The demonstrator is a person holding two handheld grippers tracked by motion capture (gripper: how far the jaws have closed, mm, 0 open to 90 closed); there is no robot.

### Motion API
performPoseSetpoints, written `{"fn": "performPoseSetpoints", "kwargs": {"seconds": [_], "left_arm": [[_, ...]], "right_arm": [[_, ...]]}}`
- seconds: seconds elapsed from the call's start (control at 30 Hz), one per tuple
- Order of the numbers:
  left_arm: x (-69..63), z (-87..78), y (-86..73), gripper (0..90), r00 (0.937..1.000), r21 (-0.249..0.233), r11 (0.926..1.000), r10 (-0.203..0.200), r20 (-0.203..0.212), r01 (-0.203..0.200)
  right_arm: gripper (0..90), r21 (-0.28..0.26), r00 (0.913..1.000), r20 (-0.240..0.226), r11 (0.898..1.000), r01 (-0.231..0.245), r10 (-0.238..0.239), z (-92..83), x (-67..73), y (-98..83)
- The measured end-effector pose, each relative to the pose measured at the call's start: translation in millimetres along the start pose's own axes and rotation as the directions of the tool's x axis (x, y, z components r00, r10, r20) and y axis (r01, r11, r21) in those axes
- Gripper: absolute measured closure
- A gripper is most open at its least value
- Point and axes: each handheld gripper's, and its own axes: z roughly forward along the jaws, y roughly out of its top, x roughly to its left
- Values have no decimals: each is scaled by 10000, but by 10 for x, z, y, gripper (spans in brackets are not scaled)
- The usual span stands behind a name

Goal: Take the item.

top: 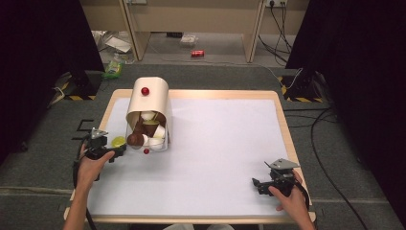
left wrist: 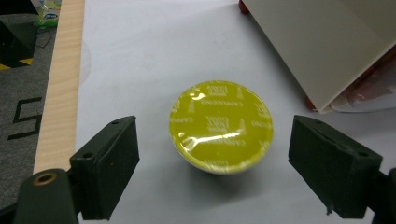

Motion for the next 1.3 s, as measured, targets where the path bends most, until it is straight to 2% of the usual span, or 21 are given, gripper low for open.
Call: {"fn": "performPoseSetpoints", "kwargs": {"seconds": [0.2, 0.5, 0.87, 1.1, 1.3], "left_arm": [[16, -29, -38, 160, 9999, -78, 9999, -92, 42, 93], [-36, -122, -79, 160, 9999, -142, 9999, 47, 123, -45], [-103, -252, -254, 159, 9997, -76, 9998, 208, 125, -207], [-146, -327, -384, 158, 9993, -139, 9998, 157, 336, -153], [-217, -366, -453, 158, 9981, -70, 9993, 380, 486, -377]], "right_arm": [[2, -1, 10000, 1, 10000, 3, -3, 0, 0, 0], [3, -3, 10000, 5, 10000, 23, -23, 0, 0, 0], [3, -9, 10000, 5, 10000, 15, -15, -1, 2, 0], [3, -1, 10000, -3, 10000, -13, 13, -1, 2, 0], [2, 4, 10000, -3, 10000, -1, 1, 0, 0, 0]]}}
